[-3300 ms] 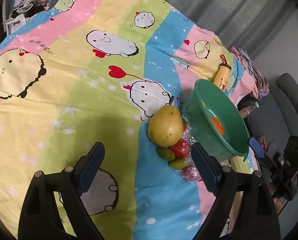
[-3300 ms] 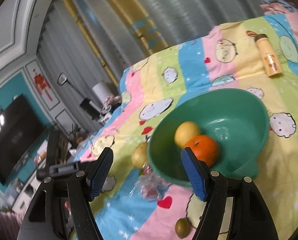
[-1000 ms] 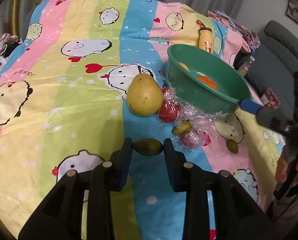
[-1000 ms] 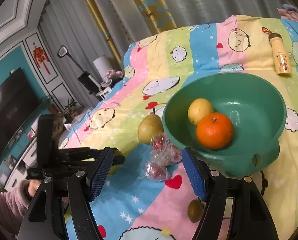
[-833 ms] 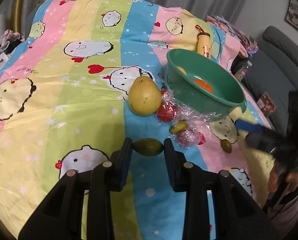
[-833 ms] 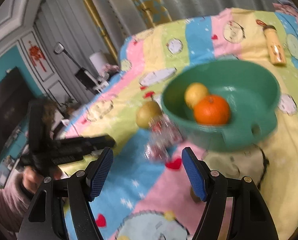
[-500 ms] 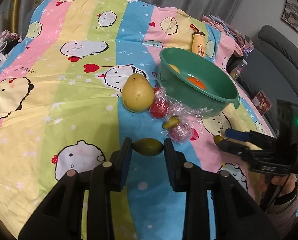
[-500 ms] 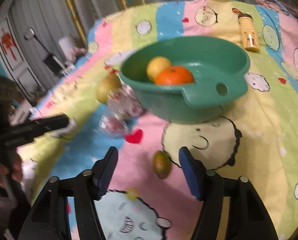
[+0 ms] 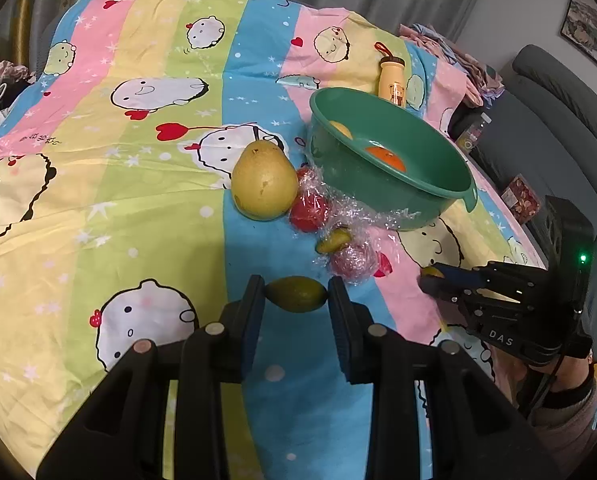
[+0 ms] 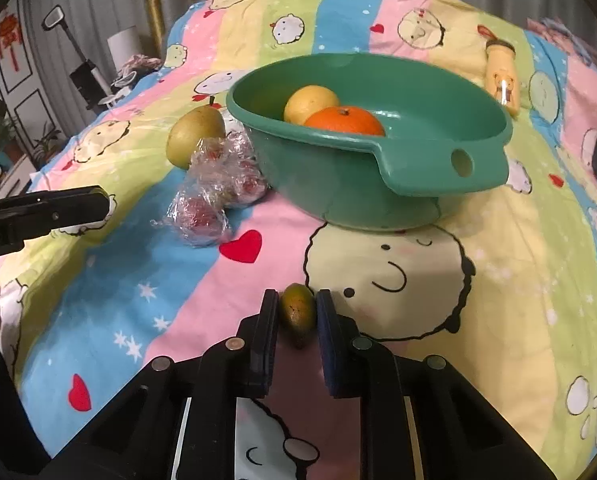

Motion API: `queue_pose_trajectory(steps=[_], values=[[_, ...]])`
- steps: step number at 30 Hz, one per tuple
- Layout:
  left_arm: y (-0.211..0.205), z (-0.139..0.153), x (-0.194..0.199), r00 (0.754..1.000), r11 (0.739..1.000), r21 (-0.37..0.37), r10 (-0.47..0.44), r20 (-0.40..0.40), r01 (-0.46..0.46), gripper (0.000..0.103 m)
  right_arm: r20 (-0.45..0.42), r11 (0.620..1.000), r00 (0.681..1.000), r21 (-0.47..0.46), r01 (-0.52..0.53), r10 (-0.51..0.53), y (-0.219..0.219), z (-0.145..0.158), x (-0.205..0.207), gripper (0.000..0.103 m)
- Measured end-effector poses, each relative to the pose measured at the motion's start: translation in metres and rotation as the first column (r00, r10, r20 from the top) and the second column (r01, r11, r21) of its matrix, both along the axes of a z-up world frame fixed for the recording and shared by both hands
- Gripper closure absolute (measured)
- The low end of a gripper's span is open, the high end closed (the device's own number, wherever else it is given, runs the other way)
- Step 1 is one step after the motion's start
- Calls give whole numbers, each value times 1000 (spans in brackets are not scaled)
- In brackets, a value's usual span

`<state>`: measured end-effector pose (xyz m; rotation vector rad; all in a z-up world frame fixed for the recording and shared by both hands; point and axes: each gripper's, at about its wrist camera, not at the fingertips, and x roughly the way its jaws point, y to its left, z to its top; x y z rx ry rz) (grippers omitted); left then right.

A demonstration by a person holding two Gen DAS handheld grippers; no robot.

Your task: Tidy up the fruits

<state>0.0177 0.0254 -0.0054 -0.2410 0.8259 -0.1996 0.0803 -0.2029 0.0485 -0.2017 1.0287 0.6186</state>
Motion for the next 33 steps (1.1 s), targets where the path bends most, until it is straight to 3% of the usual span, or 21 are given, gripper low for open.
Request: queue_pose_trajectory(steps=[13,33], values=[[-6,12,-2,999,1000,-11,-12,43,12,71,-2,966,998,248,-65,68,7,27,-7,83],[-26,47,9,989,999,-40,-21,143,27,71,113,931,993,366,-13,-31,-17,76,6,82]])
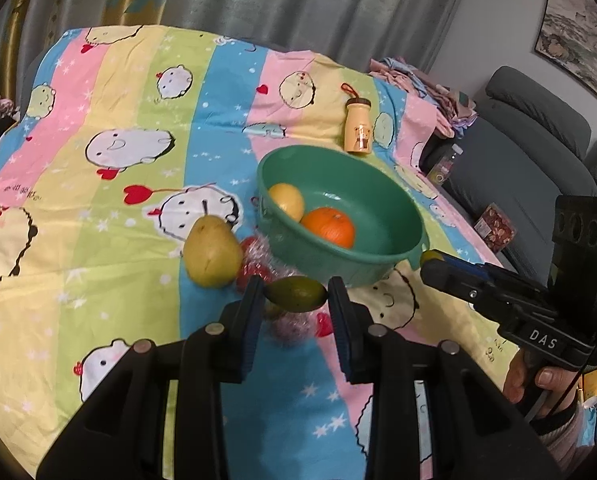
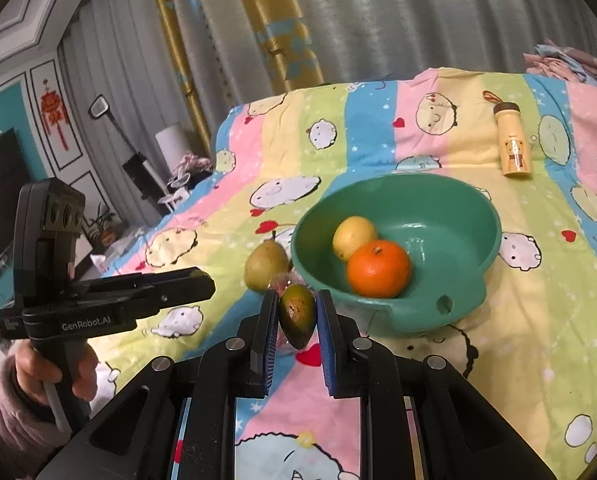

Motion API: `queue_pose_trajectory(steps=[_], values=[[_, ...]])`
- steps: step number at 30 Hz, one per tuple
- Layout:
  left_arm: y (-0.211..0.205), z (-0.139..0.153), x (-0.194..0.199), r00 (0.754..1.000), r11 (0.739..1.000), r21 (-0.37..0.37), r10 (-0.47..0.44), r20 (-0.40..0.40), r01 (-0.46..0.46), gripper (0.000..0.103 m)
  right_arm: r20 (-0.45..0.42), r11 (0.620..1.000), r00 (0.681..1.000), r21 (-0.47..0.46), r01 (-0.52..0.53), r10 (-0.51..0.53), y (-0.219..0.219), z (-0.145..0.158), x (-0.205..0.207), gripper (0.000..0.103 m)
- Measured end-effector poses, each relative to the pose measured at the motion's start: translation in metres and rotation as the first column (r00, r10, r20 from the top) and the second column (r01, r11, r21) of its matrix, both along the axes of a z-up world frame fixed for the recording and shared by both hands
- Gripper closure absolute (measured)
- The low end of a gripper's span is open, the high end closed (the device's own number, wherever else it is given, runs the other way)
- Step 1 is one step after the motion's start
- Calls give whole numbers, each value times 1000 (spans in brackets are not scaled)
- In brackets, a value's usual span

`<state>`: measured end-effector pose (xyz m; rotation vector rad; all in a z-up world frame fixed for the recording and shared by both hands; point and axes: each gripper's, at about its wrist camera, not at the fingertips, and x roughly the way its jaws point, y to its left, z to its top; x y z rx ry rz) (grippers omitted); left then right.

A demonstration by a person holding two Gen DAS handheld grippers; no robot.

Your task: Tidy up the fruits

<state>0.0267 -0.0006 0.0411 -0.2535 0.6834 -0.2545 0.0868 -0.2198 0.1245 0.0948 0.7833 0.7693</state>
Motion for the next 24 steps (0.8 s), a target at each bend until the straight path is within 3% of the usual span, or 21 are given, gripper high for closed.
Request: queue_pose_trajectory(steps=[16,24], values=[[-21,22,42,999,999,51,-20,32,19,71,72,997,994,13,78,-78,-6,29,35,82],[-33,27,75,1000,997,68,-26,9,26,71,47,995,994,14,100,-101,-9,19,62,82]])
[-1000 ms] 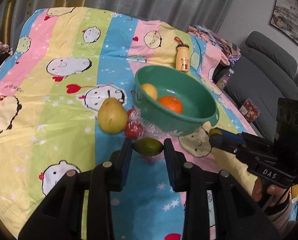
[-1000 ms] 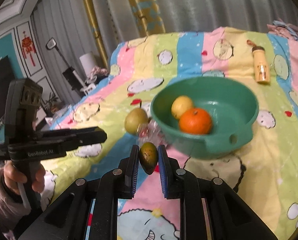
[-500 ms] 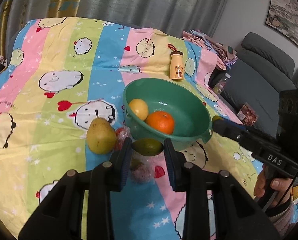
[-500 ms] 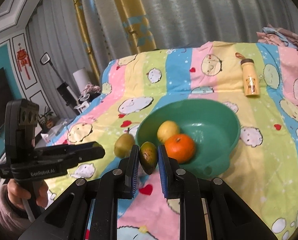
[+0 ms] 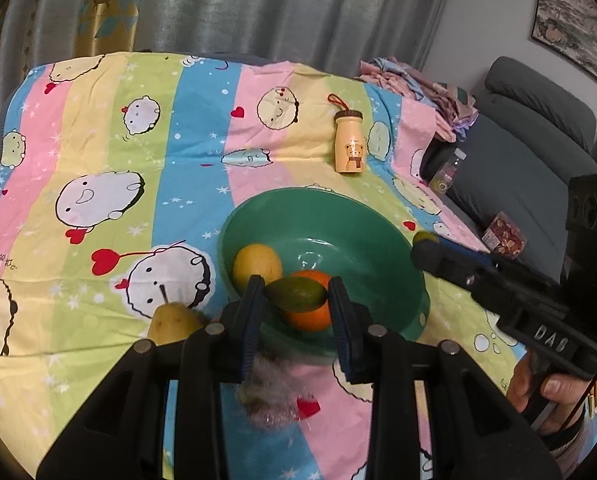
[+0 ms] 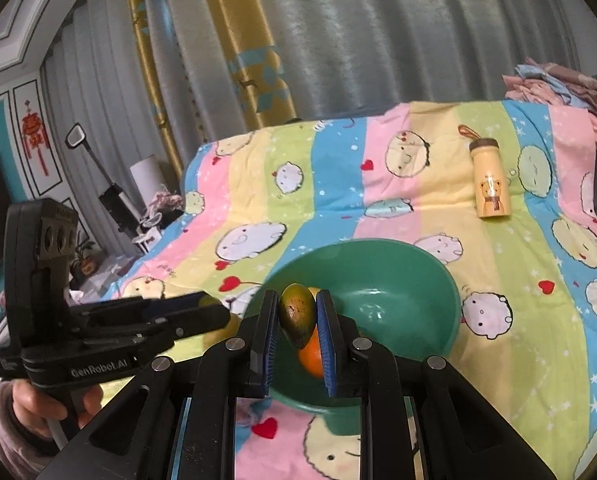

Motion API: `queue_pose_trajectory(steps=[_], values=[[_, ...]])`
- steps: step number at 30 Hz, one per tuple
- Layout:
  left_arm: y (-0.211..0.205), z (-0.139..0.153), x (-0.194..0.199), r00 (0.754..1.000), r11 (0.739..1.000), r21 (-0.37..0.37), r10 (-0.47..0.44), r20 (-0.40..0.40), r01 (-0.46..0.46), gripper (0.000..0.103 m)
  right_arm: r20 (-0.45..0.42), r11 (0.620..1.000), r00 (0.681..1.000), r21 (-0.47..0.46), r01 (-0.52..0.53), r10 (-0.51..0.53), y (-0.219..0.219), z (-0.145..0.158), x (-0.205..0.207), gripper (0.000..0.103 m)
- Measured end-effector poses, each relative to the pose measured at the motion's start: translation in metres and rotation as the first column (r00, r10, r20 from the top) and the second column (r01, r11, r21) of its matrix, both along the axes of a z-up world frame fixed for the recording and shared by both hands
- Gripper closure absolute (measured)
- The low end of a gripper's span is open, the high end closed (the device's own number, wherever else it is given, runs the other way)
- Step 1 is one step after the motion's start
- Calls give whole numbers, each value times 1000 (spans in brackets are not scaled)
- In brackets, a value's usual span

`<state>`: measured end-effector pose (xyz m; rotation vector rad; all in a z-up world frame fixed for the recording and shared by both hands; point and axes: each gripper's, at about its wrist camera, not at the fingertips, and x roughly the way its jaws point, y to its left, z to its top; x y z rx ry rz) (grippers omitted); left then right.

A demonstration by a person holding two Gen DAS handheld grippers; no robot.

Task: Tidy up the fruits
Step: 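Lower the green fruit into the basin and open the left gripper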

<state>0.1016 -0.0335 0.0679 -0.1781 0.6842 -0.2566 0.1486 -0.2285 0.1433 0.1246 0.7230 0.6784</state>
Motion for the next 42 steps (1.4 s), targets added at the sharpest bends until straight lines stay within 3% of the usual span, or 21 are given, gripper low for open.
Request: queue_pose_trajectory(steps=[10,20,37,40,42], values=[[-35,-15,36,997,994,105,-29,-69,36,71,-95,998,995,-58,23,-29,-8,-40,24,82],[-50,-27,50,993,986,159,-39,-109,56,71,-88,994,995,-107,32,-41,-6,-43,26,82],[-56,-30,52,993,978,200,-29,-115,52,71,-84,994,994,-86,62,-69,-12,-41,27,82],[-55,-28,52,994,979,200,-23,-110,45,66,-80,994,994,-81,73,-80,-13,-39,28,82],[-53,-26,51,994,980,195,-18,-104,38,57,-83,994,993,-71,78,-84,-14,-38,28,82]])
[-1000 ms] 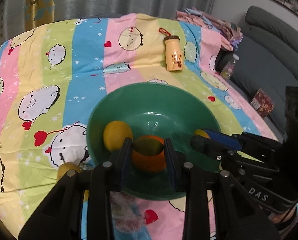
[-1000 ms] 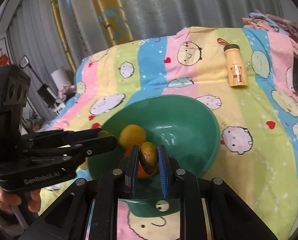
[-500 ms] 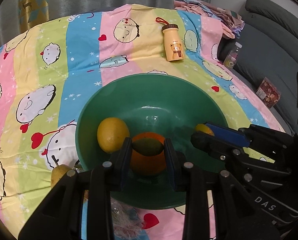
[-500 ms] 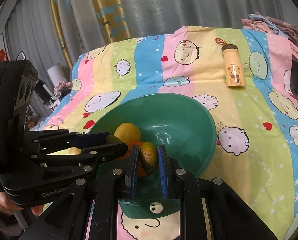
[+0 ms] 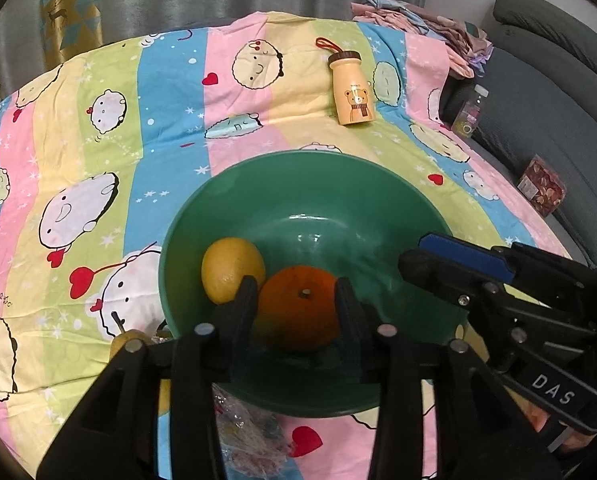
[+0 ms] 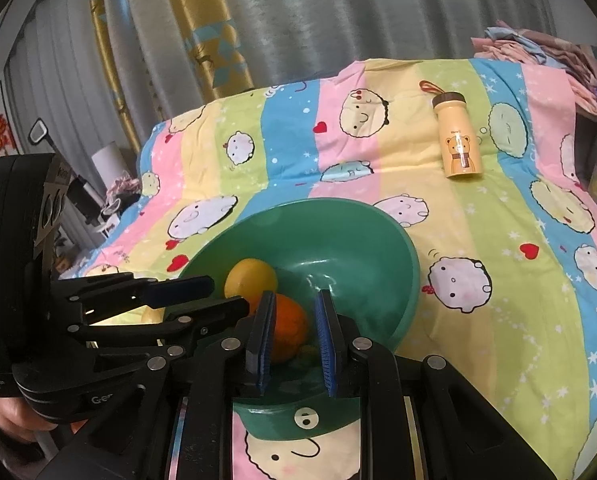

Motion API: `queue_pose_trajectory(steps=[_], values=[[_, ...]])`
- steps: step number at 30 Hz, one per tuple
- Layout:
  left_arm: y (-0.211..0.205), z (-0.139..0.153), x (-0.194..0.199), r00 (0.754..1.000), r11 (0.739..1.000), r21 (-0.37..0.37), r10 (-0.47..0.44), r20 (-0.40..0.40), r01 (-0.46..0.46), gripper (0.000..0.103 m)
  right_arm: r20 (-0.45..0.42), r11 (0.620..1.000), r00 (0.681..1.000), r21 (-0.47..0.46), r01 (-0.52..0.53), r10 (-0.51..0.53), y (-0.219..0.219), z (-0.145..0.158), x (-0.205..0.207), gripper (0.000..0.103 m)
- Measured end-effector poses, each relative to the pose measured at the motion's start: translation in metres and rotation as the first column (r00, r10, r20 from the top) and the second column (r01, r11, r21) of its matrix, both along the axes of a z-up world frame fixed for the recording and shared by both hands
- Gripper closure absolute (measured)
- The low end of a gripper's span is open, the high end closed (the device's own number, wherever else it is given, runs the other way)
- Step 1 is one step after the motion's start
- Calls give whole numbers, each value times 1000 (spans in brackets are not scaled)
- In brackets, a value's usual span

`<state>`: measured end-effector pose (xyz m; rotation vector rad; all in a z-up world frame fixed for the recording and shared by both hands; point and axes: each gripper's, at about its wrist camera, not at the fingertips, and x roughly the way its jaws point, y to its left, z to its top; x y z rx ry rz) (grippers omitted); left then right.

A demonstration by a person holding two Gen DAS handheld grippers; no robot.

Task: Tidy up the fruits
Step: 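Lower the green fruit into the basin and open the left gripper, then withdraw the open left gripper from the basin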

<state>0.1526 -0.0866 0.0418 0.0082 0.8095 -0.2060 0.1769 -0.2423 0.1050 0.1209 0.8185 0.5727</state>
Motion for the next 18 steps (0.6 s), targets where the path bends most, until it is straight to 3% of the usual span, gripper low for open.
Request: queue_pose_trajectory(steps=[3,5,7,12,18], values=[[6,6,-2,1000,1000,-23,17,16,-16,42,-3,999,1000,26,27,-27,-6,1,1,77],[13,11,-3,999,998,-43,38,25,-37,37,-6,997,999,55,52,-52,-13,2,3,56],[19,15,-5,998,997,-57,59,33,-57,31,-2,993,997,88,78,-78,-21,5,3,48],[40,23,-14,991,988,-95,127,49,-122,19,-2,979,991,156,133,-134,-41,11,4,45],[60,22,-28,982,976,-119,185,25,-181,16,-40,967,987,197,158,-153,-48,9,7,43]])
